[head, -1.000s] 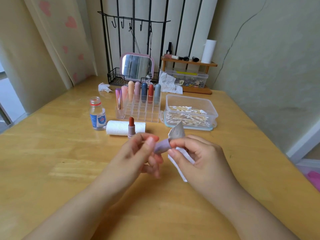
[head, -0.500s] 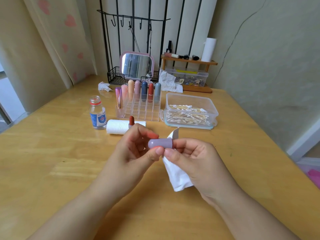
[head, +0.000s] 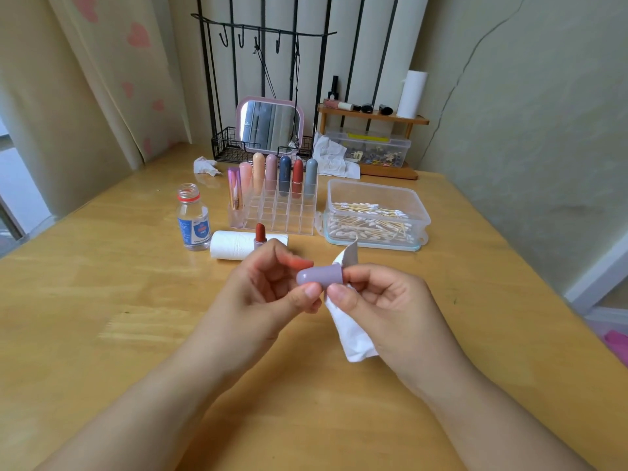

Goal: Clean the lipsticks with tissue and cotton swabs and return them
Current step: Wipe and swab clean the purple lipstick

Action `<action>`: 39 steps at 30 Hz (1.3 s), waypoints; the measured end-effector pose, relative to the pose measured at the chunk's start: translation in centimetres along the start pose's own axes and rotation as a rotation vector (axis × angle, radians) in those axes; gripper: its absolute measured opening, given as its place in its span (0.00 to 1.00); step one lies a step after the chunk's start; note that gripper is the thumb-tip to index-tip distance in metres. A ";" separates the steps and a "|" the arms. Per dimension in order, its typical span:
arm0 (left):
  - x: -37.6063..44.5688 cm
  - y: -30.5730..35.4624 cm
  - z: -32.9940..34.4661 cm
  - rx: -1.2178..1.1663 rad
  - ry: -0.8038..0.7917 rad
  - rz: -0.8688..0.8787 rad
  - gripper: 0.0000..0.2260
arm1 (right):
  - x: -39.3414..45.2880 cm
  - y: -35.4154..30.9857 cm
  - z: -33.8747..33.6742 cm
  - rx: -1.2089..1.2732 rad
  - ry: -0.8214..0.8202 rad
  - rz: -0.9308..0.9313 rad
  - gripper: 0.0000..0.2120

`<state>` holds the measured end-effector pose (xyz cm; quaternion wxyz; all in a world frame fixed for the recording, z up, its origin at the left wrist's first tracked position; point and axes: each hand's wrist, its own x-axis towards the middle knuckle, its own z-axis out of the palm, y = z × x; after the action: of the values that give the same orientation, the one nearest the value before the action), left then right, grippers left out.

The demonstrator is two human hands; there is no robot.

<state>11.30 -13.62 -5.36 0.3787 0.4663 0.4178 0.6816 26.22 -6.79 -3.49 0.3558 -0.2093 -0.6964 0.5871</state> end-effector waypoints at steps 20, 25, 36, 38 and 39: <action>0.1 -0.4 0.1 0.133 -0.013 -0.125 0.16 | 0.1 1.4 0.1 -0.197 0.081 0.026 0.05; 0.2 -0.8 -0.4 0.062 -0.003 -0.039 0.10 | 0.3 1.2 0.0 0.011 0.024 0.141 0.09; 0.3 -0.3 -0.4 0.160 -0.014 -0.157 0.16 | 0.4 0.6 -0.5 -0.110 -0.002 0.077 0.05; 0.4 -0.2 -0.5 0.154 0.046 -0.167 0.16 | 0.8 0.4 -1.0 -0.115 0.037 0.064 0.08; 0.5 -0.3 -0.7 0.168 0.076 -0.179 0.17 | 1.1 0.4 -1.4 -0.126 0.066 0.052 0.10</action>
<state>10.58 -13.25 -5.60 0.3817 0.4310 0.5275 0.6247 26.49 -4.98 -3.53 0.3494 -0.2683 -0.7141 0.5440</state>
